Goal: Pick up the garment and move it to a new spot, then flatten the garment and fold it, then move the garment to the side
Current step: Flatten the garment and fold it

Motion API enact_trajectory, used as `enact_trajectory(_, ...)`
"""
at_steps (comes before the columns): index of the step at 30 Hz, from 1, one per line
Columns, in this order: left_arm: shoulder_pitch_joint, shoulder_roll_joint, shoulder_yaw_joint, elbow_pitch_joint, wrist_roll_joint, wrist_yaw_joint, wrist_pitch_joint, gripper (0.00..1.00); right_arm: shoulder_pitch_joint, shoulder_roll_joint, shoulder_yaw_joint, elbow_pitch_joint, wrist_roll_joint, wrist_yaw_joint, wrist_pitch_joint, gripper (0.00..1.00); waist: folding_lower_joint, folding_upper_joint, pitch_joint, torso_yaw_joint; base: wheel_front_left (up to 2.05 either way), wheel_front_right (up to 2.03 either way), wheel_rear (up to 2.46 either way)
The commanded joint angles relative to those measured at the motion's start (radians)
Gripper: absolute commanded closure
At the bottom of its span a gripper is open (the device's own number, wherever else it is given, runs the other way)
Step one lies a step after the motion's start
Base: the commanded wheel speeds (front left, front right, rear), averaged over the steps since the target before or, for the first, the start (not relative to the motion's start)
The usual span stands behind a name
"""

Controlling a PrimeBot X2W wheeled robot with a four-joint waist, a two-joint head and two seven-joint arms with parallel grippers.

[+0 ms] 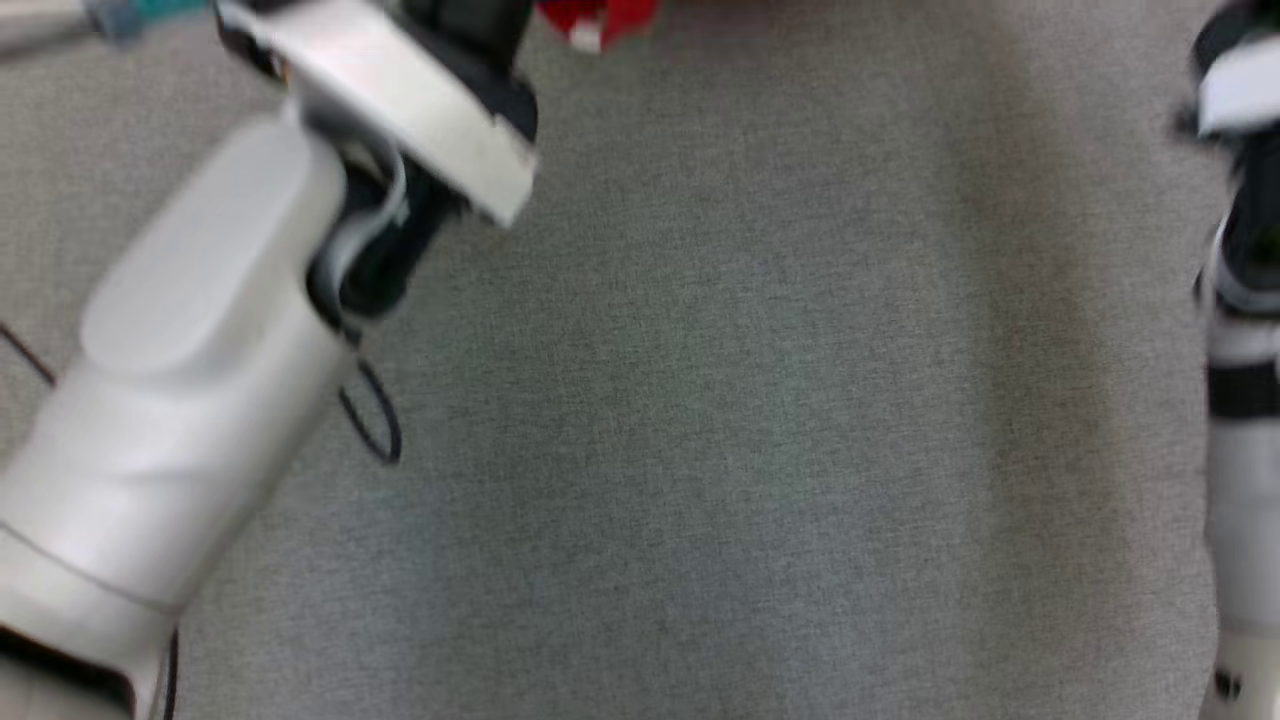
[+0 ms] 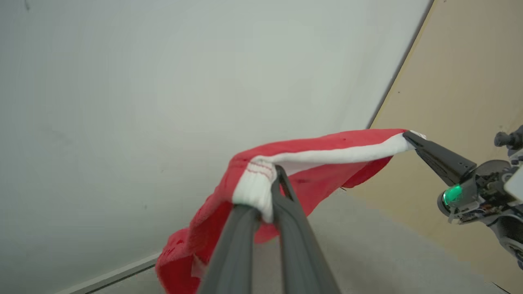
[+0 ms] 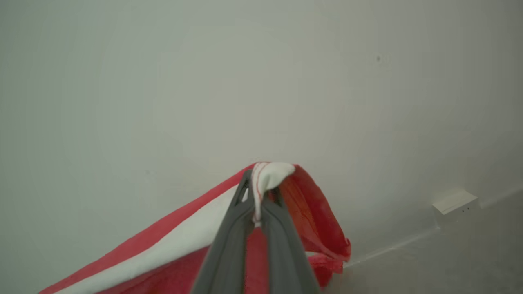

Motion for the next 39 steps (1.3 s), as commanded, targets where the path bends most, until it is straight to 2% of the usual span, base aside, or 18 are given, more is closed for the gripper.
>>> enact_trajectory(1, 0.076, 0.037, -0.037, -0.027, -0.038, -0.004, -0.022, 1.0, 0.115, -0.01, 0.019, -0.045, 0.01, 0.0, -0.009, 1.0, -0.0004, 0.0, -0.026, 0.0, 0.0, 0.0, 0.0)
enact_trajectory(6, 0.259, 0.13, -0.118, -0.123, -0.102, -0.001, -0.056, 1.0, 0.434, -0.067, -0.016, -0.183, 0.067, 0.0, -0.015, 1.0, -0.0004, 0.0, -0.072, 0.025, 0.0, 0.0, 0.0)
enact_trajectory(9, 0.379, 0.173, -0.139, -0.182, -0.126, 0.0, -0.064, 1.0, 0.597, -0.076, -0.038, -0.265, 0.094, -0.001, -0.003, 1.0, -0.0004, 0.0, -0.091, 0.032, 0.0, 0.0, 0.0)
enact_trajectory(13, 0.497, 0.2, -0.171, -0.255, -0.118, 0.002, -0.068, 1.0, 0.765, -0.09, -0.052, -0.368, 0.098, -0.002, 0.015, 1.0, -0.0004, 0.0, -0.115, 0.047, 0.0, 0.0, 0.0)
enact_trajectory(20, 0.679, 0.199, -0.222, -0.354, -0.094, 0.048, -0.074, 1.0, 1.019, -0.079, -0.08, -0.505, 0.025, -0.001, 0.047, 1.0, -0.0004, 0.0, -0.216, 0.084, 0.0, 0.0, 0.0)
enact_trajectory(21, 0.679, 0.199, -0.222, -0.354, -0.094, 0.048, -0.074, 1.0, 1.019, -0.079, -0.08, -0.505, 0.025, -0.001, 0.047, 1.0, -0.0004, 0.0, -0.216, 0.084, 0.0, 0.0, 0.0)
enact_trajectory(31, 0.999, 0.218, -0.203, -0.471, -0.153, 0.155, -0.074, 1.0, 1.321, -0.028, -0.176, -0.659, -0.038, -0.002, 0.121, 1.0, -0.0004, 0.0, -0.339, 0.078, 0.0, 0.0, 0.0)
enact_trajectory(36, 1.085, 0.227, -0.187, -0.516, -0.15, 0.17, -0.074, 1.0, 1.408, -0.012, -0.236, -0.734, 0.013, -0.002, 0.155, 1.0, -0.0004, 0.0, -0.332, 0.09, 0.0, 0.0, 0.0)
enact_trajectory(39, 1.092, 0.214, -0.18, -0.539, -0.171, 0.159, -0.074, 1.0, 1.412, -0.008, -0.266, -0.759, 0.02, -0.002, 0.171, 1.0, -0.0004, 0.0, -0.313, 0.097, 0.0, 0.0, 0.0)
